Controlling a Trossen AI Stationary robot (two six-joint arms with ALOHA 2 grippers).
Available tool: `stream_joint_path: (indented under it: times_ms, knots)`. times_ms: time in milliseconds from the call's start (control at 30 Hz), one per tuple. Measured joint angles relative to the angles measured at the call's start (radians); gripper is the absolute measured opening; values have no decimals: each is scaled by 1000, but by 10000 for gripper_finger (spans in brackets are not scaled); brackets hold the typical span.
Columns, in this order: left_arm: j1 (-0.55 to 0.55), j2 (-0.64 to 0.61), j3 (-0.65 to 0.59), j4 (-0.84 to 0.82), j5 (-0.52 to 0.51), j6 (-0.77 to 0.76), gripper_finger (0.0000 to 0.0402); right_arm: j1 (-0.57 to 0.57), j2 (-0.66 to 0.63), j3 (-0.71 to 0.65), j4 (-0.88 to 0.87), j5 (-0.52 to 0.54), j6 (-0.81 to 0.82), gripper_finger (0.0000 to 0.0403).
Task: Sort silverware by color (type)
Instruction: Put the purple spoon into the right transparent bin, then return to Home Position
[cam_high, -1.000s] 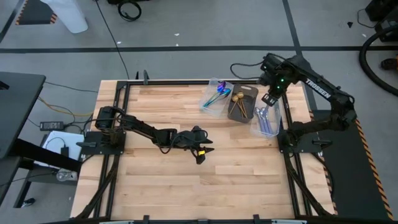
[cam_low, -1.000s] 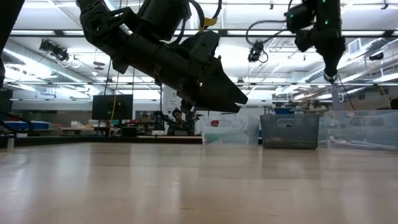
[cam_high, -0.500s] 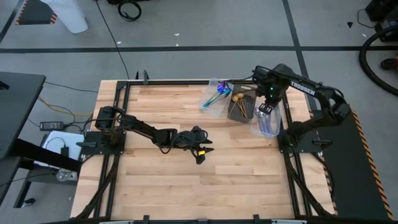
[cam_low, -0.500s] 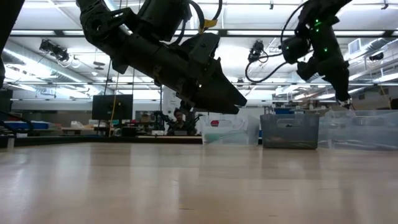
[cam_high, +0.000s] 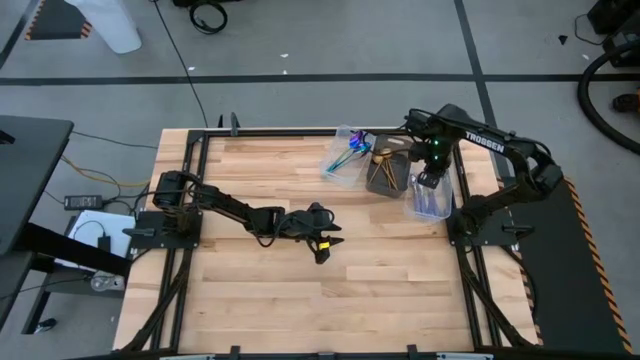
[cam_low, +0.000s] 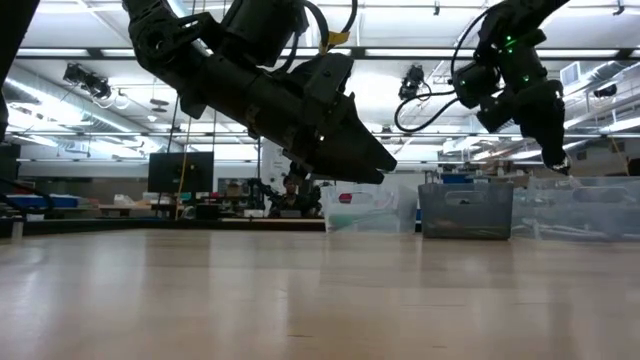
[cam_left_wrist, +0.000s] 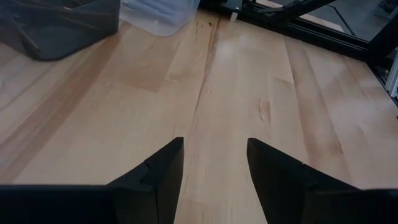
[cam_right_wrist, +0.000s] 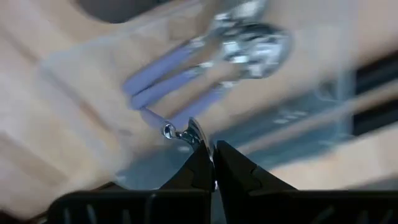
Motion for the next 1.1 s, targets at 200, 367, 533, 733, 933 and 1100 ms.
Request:
stream_joint_path:
  times_ms: [200, 367, 533, 733, 933, 1100]
  knots:
    - [0, 0, 0, 0, 0, 0, 183, 5, 0, -113, 54, -40, 0, 20]
    - [1, 0, 0, 0, 0, 0, 183, 6, 0, -185, 111, -47, 14, 28]
    - [1, 0, 0, 0, 0, 0, 183, 6, 0, -207, 159, -35, 34, 70]
    - [1, 0, 0, 0, -27, 8, 183, 6, -10, -182, 154, -35, 46, 120]
    - [15, -88, -23, -82, -35, 51, 171, 7, -164, -197, 261, -120, 52, 128]
    - [30, -184, -85, -66, -37, 98, 153, 18, -360, -284, 475, -148, 56, 126]
